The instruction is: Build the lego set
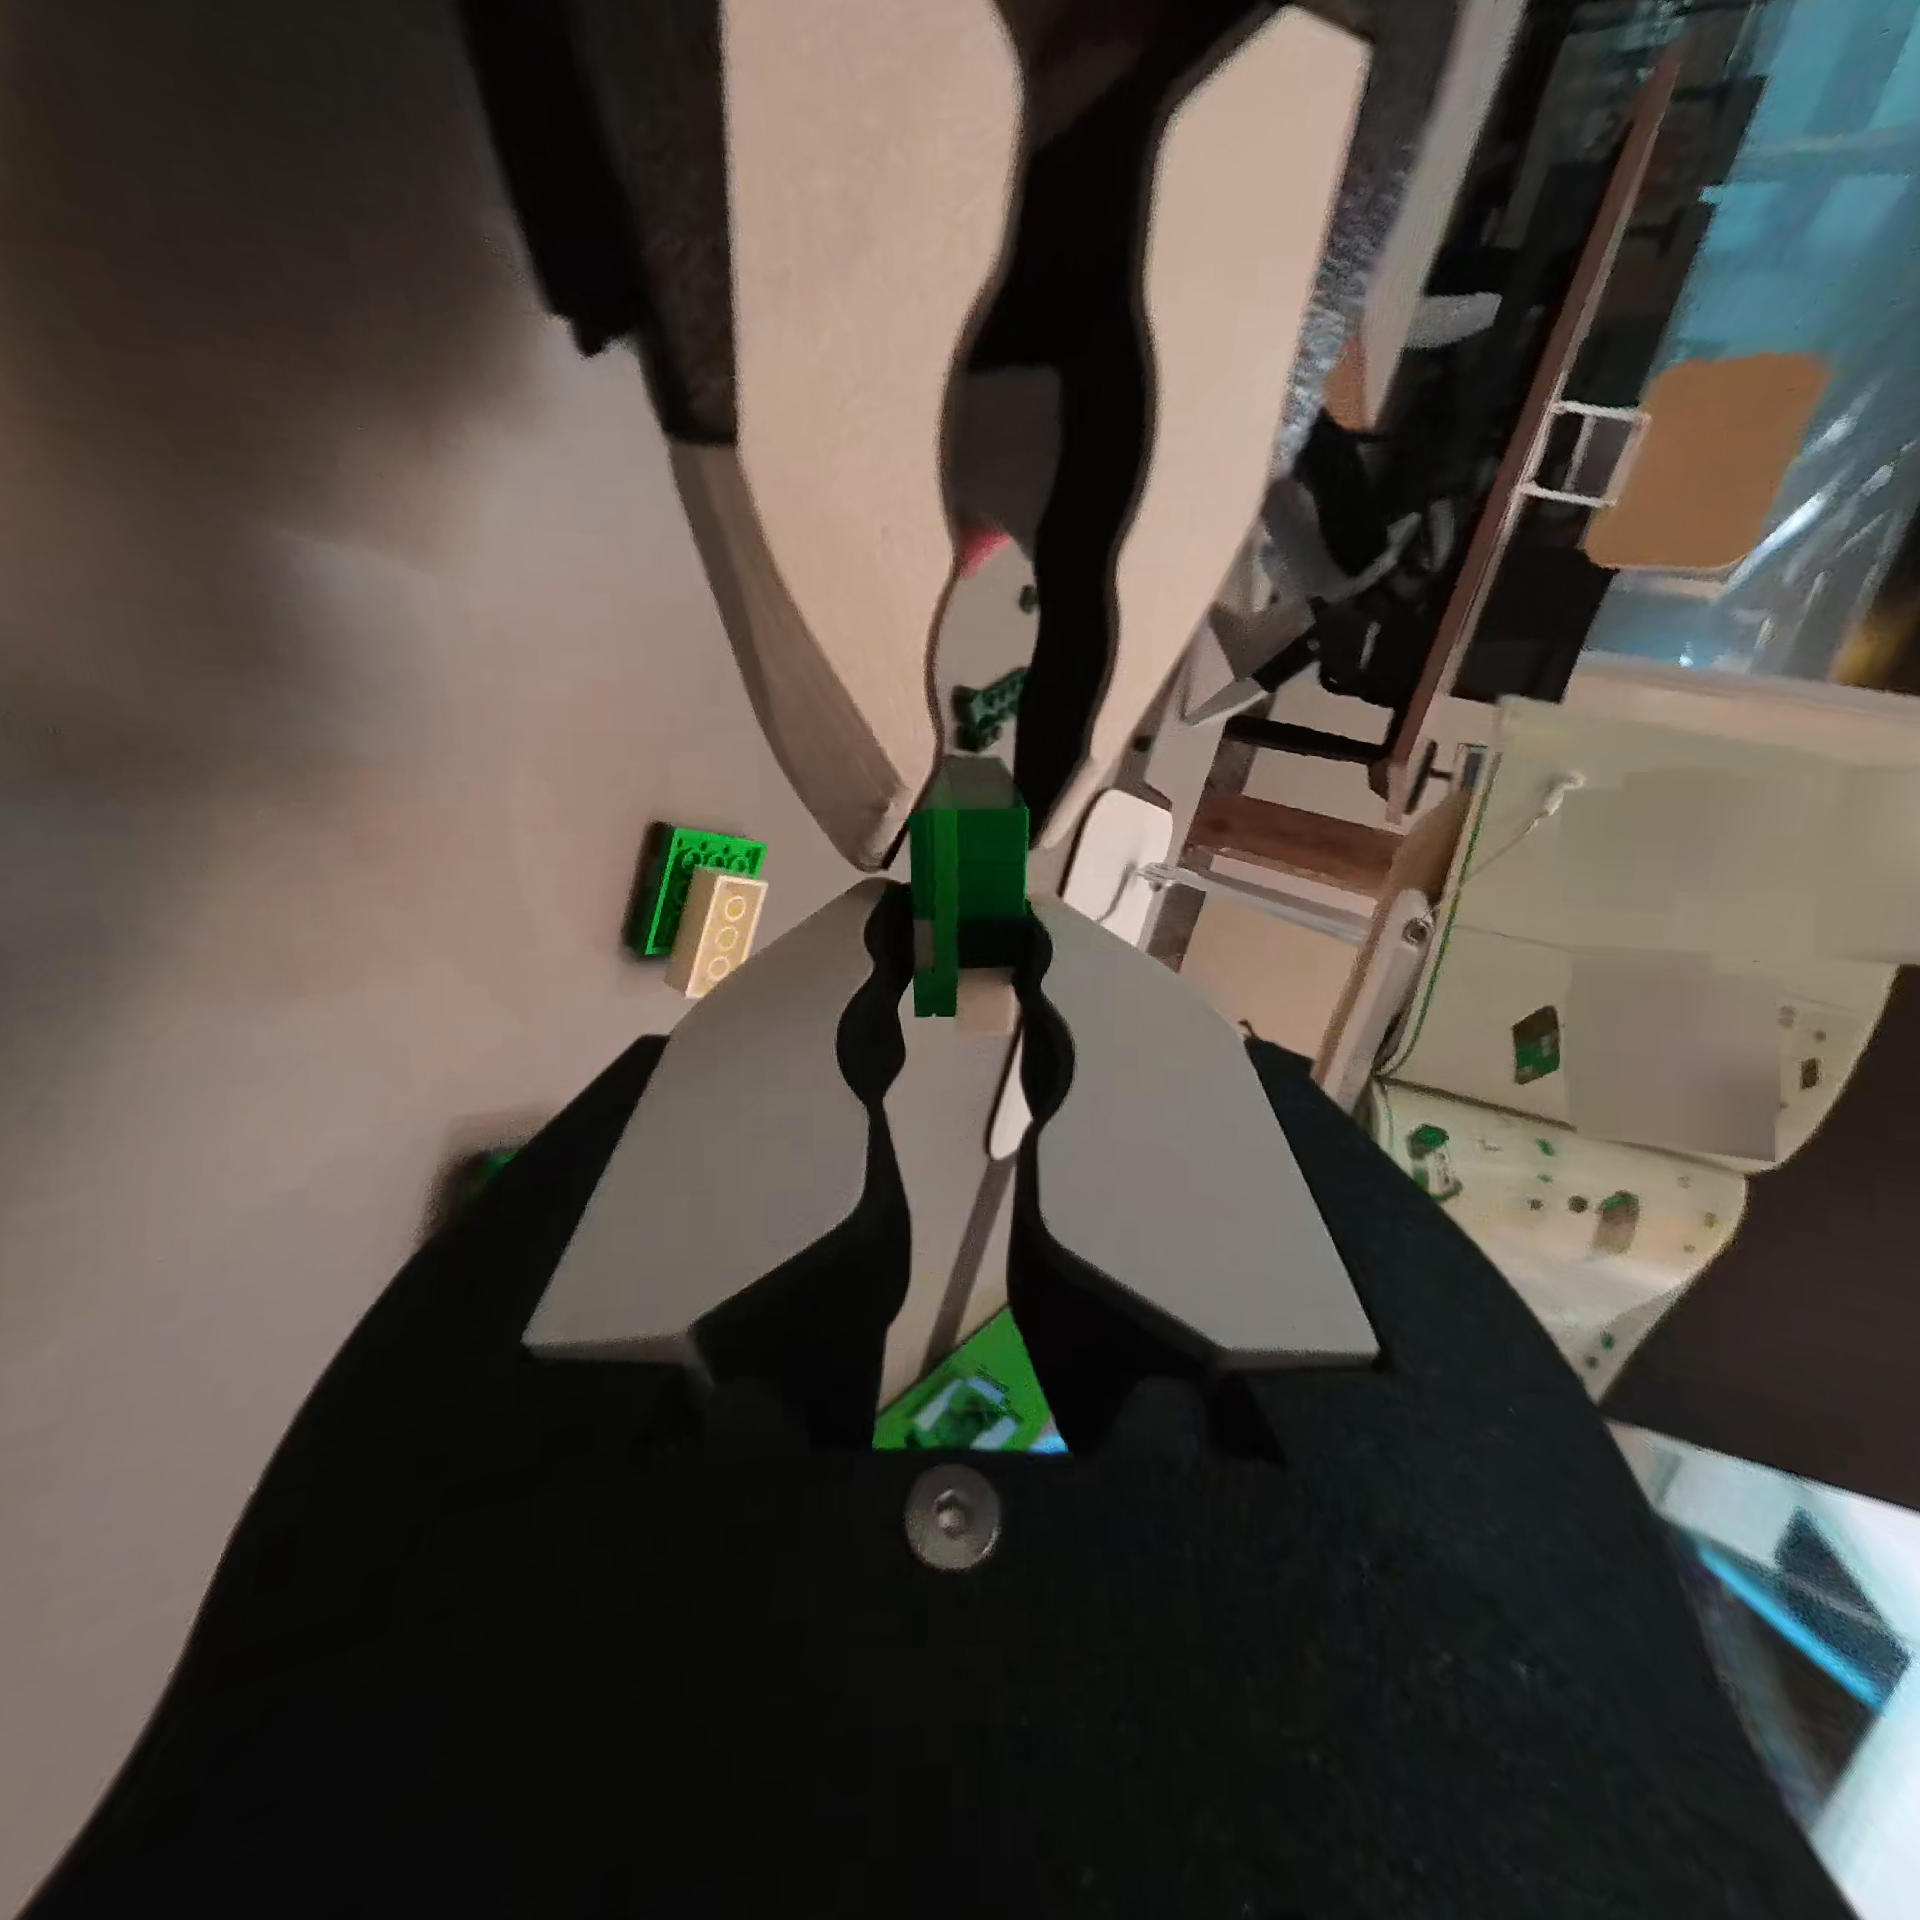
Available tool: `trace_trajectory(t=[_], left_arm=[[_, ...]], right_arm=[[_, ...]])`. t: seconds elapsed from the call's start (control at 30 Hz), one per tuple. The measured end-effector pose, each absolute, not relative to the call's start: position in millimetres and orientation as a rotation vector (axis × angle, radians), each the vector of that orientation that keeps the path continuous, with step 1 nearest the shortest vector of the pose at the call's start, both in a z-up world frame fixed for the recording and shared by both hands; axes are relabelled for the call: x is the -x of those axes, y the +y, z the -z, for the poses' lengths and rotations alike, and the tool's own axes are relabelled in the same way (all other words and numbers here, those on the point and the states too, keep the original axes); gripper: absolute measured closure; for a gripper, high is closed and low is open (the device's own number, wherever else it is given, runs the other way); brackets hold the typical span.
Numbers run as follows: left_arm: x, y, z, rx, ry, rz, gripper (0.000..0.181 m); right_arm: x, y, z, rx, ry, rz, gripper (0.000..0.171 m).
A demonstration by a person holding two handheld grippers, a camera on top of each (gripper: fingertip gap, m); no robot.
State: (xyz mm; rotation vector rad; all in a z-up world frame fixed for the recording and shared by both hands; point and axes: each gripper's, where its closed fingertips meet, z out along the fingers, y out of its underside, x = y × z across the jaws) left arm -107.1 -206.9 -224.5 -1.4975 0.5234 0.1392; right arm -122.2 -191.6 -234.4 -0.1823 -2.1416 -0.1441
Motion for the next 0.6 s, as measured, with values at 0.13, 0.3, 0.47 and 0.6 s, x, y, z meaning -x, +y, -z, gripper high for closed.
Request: trace_trajectory(t=[0.13,0.3,0.47,0.6], left_arm=[[117,-207,216,1.5,0.348,0.078,0.146],[118,-205,215,1.516,0.236,0.277,0.128],[123,-197,228,1.597,0.19,0.242,0.114],[119,-201,218,1.523,0.19,0.281,0.124]], right_arm=[[133,-188,219,0.073,-1.935,0.216,0.153],[139,-183,217,-0.027,-1.828,0.312,0.153],[139,-193,206,-0.07,-1.761,0.275,0.153],[139,-197,205,-0.11,-1.744,0.286,0.153]])
